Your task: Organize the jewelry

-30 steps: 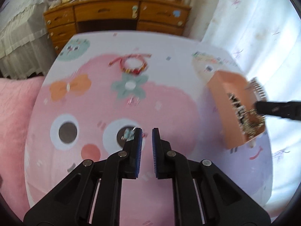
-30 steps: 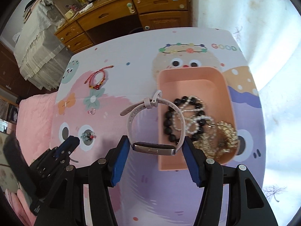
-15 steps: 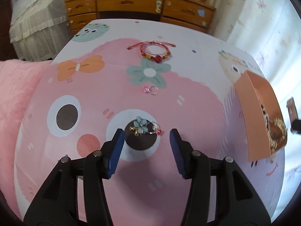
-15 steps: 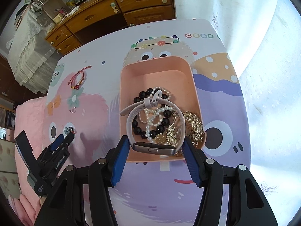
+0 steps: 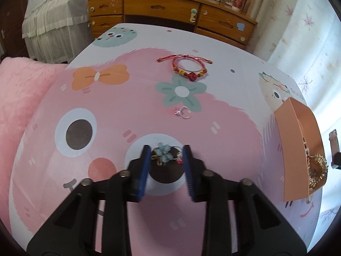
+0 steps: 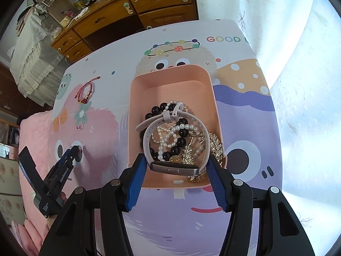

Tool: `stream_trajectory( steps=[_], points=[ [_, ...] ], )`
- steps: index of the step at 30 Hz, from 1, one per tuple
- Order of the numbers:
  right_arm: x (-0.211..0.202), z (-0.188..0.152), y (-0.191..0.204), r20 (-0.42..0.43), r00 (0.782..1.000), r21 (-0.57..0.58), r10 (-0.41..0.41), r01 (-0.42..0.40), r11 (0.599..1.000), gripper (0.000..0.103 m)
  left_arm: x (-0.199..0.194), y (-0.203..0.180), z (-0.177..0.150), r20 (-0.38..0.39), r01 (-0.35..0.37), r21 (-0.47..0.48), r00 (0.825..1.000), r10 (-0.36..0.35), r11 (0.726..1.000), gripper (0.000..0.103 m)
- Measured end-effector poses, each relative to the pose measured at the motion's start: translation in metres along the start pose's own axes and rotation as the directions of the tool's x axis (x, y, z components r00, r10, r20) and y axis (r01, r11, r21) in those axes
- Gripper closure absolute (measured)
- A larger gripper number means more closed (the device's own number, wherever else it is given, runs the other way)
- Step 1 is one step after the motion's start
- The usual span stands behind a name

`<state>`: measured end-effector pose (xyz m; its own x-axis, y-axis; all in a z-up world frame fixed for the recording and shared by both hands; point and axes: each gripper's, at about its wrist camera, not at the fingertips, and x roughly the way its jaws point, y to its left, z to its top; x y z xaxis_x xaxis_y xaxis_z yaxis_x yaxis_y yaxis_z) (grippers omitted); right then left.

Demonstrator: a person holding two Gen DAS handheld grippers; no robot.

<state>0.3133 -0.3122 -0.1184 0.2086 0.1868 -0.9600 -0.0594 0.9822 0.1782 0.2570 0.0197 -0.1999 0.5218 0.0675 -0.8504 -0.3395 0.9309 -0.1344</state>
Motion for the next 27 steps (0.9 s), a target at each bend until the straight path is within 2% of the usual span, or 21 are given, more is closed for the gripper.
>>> stream_trajectory(
  steps=[2,9,16,22,27],
  points=[
    [0.001,0.001,-0.001,-0.003,1.0,0.002,0.006,-0.006,1.0,0.046,0.0,-0.002,0.0,0.002,0.008,0.001,1.0,-0.008,1.0,0.091],
    [0.003,0.0,-0.007,-0.009,1.0,0.007,0.018,-0.018,1.0,0.046,-0.009,-0.007,0.0,0.036,0.01,0.005,0.999,-0.01,1.0,0.093],
    [0.002,-0.002,-0.016,-0.013,0.999,0.02,0.03,-0.03,0.999,0.046,-0.037,-0.03,0.007,0.115,0.085,0.065,0.989,-0.092,0.994,0.094],
    [0.0,-0.007,-0.023,-0.013,0.998,0.024,0.056,-0.056,0.998,0.045,-0.07,-0.069,0.02,0.2,0.228,0.151,0.946,-0.255,0.962,0.094],
    [-0.001,-0.012,-0.025,-0.011,0.996,0.004,0.083,-0.083,0.997,0.045,-0.091,-0.114,0.02,0.202,0.346,0.266,0.893,-0.403,0.9,0.094]
  ],
)
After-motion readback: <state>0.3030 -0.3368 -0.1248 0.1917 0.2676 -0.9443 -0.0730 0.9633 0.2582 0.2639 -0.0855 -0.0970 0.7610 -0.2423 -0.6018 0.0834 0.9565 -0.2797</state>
